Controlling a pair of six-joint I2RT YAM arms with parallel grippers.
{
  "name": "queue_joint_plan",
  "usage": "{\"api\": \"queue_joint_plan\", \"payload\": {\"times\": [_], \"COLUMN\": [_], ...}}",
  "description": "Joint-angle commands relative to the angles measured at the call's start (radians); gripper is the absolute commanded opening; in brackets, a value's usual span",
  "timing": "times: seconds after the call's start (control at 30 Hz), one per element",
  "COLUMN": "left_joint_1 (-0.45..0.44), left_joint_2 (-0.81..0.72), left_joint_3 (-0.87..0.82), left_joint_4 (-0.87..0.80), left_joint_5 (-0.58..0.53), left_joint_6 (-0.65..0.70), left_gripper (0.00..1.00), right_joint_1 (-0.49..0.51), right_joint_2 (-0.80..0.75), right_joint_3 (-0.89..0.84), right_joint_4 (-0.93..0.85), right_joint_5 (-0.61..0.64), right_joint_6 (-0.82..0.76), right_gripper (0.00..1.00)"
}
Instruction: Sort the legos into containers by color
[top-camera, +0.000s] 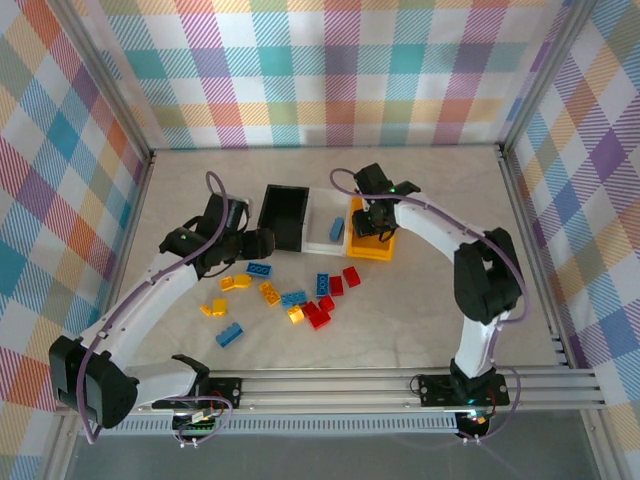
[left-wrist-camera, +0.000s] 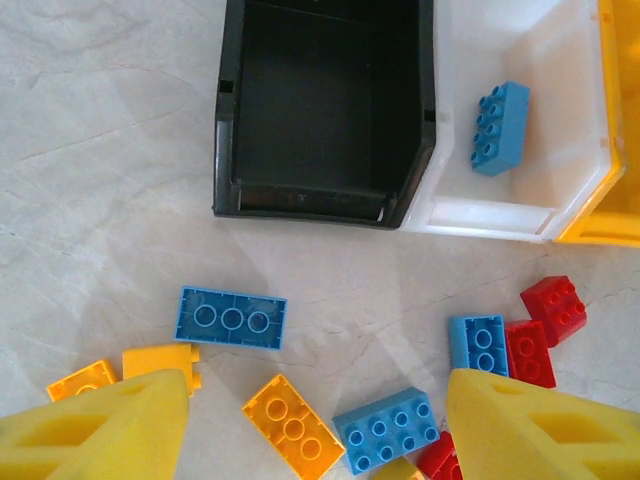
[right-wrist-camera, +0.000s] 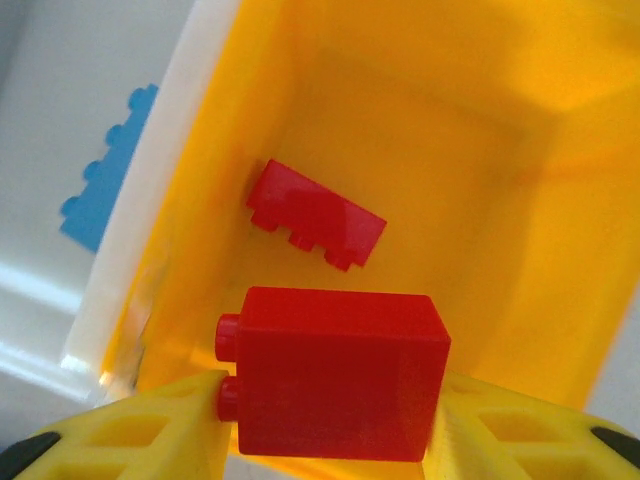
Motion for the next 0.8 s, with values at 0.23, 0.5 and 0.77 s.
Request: {"api": "queue_joint_plan", "payload": {"times": [0.23,0.5,0.77], "left_joint_1": [0.013,-0.065,-0.156], "left_joint_2": [-0.009,0.061,0.246], "left_joint_3": [-0.058,-0.068,-0.04], "left_joint_4": [-0.032,-0.008,0.015], "left_joint_5": [0.039,0.067,0.013], "left_joint_6": [-0.041,-0.057,-0.065], "left_gripper": [0.7,0.71,0.7], "right_joint_1": [-0.014,-0.018,0.001], "right_joint_2": [0.112,0.047,-0.235], "right_joint_3": [0.092,0.058,-0.157], "right_joint_4": [-0.011,-0.004,0.043], "right_joint_5": [-0.045,-0.069,-0.199], "right_joint_6": [-0.02,-0.005,0.083], "right_gripper": [0.55,0.57,0.58]}}
